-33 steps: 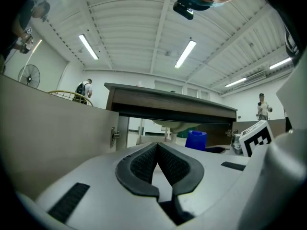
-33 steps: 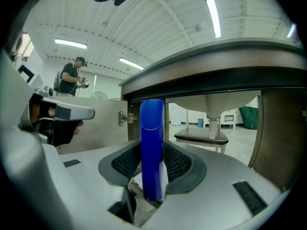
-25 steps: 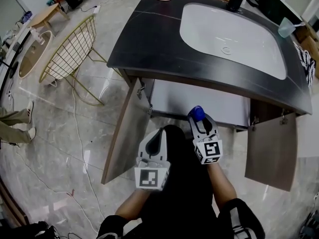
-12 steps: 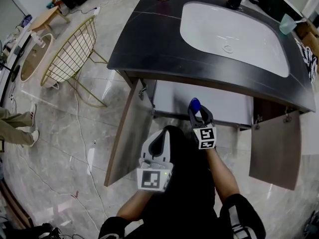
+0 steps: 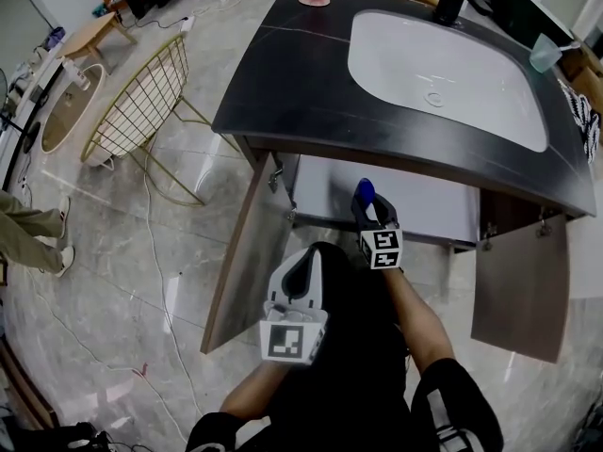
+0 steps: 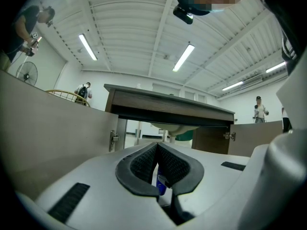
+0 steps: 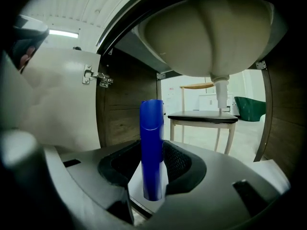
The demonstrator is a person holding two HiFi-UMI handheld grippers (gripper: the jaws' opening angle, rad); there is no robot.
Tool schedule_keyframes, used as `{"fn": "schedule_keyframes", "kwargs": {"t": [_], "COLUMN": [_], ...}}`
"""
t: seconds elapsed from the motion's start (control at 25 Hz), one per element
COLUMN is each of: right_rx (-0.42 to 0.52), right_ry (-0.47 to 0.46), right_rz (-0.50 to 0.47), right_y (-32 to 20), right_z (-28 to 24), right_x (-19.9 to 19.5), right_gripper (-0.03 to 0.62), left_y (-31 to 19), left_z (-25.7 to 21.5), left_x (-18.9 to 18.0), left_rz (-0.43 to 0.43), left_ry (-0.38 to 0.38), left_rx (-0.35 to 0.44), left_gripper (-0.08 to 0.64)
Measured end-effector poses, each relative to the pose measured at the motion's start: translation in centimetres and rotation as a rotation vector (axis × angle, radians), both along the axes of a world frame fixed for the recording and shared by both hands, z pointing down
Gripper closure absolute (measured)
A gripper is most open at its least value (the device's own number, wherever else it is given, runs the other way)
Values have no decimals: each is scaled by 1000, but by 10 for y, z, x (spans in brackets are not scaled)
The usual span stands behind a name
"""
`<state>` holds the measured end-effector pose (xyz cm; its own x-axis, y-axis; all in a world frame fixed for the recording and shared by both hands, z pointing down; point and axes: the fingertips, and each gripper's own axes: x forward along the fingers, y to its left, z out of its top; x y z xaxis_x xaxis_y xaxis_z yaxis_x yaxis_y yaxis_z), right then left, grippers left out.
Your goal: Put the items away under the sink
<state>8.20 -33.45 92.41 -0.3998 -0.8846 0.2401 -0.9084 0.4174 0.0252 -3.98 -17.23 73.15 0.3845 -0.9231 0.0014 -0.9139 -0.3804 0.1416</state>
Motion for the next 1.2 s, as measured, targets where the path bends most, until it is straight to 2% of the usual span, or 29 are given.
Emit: {"fn": "schedule_keyframes", "kwargs": {"t": [0.6,1.2], "right_rx": [-56,-96], "right_ry": [37,53], "right_rz": [-19,9], "right_y": [-28,-39], "right_z": [57,91], "right_x": [-7,0], "right_gripper": [448,448], "left_y": [-6,-12], "left_z": [4,12], "left_x": [-4,-9], "left_rz": [-2,-10], "left_ry": [-10,-2], "left_rx": [-10,-34], "left_gripper": [545,545]}}
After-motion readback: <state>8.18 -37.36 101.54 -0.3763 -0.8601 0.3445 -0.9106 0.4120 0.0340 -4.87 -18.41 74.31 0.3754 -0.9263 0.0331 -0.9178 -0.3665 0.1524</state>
